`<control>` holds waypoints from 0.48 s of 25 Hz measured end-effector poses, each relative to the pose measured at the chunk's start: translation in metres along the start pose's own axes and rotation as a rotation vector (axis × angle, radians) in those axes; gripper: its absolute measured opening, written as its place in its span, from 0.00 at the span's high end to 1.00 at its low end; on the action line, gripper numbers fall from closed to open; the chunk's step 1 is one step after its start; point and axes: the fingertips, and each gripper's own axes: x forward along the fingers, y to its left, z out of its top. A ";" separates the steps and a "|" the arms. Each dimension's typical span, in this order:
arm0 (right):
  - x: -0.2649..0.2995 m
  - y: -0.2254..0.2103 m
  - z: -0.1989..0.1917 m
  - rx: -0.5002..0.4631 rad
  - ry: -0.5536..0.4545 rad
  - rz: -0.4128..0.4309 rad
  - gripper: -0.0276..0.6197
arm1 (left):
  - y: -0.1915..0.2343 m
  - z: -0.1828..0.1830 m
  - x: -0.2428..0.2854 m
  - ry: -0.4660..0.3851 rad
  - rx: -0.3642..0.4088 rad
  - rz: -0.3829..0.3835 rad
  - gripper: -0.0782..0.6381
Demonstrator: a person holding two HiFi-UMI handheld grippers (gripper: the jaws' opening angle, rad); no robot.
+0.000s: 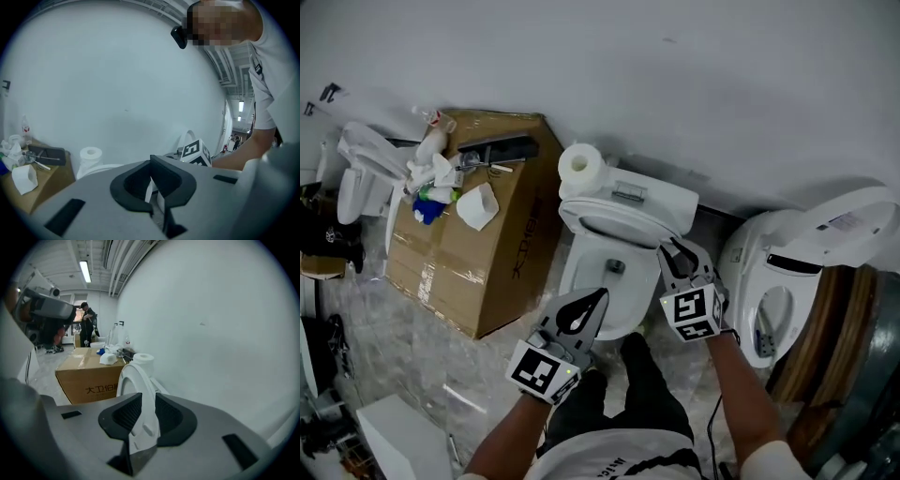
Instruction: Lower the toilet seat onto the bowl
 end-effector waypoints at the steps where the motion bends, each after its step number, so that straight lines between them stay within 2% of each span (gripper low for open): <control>1: 0.009 -0.004 -0.004 -0.031 0.013 -0.006 0.82 | 0.003 -0.003 0.002 0.005 -0.005 0.012 0.89; 7: 0.043 -0.006 -0.023 -0.211 0.073 -0.027 0.82 | 0.016 -0.027 0.000 0.028 -0.047 0.067 0.89; 12: 0.059 -0.006 -0.028 -0.287 0.105 -0.077 0.87 | 0.020 -0.045 -0.010 0.049 -0.079 0.085 0.89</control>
